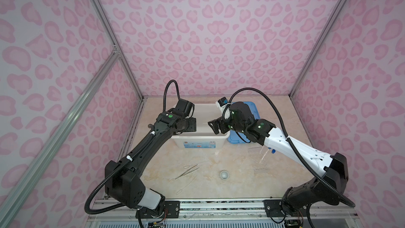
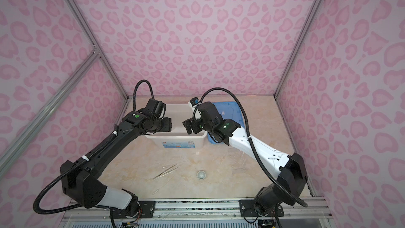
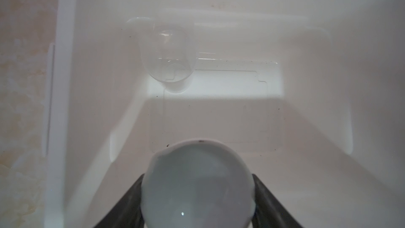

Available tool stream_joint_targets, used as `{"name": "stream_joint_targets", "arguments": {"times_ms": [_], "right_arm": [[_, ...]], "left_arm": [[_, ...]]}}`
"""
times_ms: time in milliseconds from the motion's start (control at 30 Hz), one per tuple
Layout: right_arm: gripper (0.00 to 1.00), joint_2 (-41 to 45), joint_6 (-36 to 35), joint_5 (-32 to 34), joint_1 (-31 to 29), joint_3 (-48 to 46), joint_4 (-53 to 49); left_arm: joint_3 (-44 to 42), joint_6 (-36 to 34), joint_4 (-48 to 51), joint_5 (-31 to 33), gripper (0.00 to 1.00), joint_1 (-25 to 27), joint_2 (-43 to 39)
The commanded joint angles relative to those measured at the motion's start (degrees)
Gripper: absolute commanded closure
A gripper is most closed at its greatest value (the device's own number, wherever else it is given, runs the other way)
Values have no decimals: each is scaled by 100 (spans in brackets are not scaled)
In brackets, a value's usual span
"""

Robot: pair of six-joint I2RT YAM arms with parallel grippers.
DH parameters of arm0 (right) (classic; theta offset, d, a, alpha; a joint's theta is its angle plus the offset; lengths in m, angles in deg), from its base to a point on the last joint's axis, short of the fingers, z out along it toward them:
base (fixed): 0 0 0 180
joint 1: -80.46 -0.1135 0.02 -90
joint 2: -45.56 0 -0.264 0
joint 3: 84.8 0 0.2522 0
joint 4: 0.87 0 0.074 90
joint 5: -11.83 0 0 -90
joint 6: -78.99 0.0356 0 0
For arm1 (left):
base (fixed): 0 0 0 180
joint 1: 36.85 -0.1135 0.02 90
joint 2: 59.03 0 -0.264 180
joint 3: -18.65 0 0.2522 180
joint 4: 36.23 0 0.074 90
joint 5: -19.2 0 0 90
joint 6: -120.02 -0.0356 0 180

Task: Organize the chemistry lab equipment
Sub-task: 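Carry the white cup over the bin with left gripper while right gripper follows, then lower the white cup into the bin beside the beaker and open the left gripper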

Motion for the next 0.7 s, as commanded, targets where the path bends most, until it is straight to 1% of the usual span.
{"name": "stream_joint_targets", "arguments": {"times_ms": [0,133,300,400,667], "right_arm": [[4,-315,-98,-177,54,150,2],[4,-587,-226,-194,76,319,-41],[4,-720,-207,-342,215,319,-10],[5,-775,-206,-388,289,294,6],[5,-893,-283,-585,361,317,40]], "left_arm": [[-89,-155,-378,-47,44,-129,266],[-448,-230,-810,-96,45,-131,419],[-722,-525,-1137,-69,45,-139,617],[-786,-517,-1210,21,45,-182,711],[-851,-544,-1489,-12,47,-252,1008]]}}
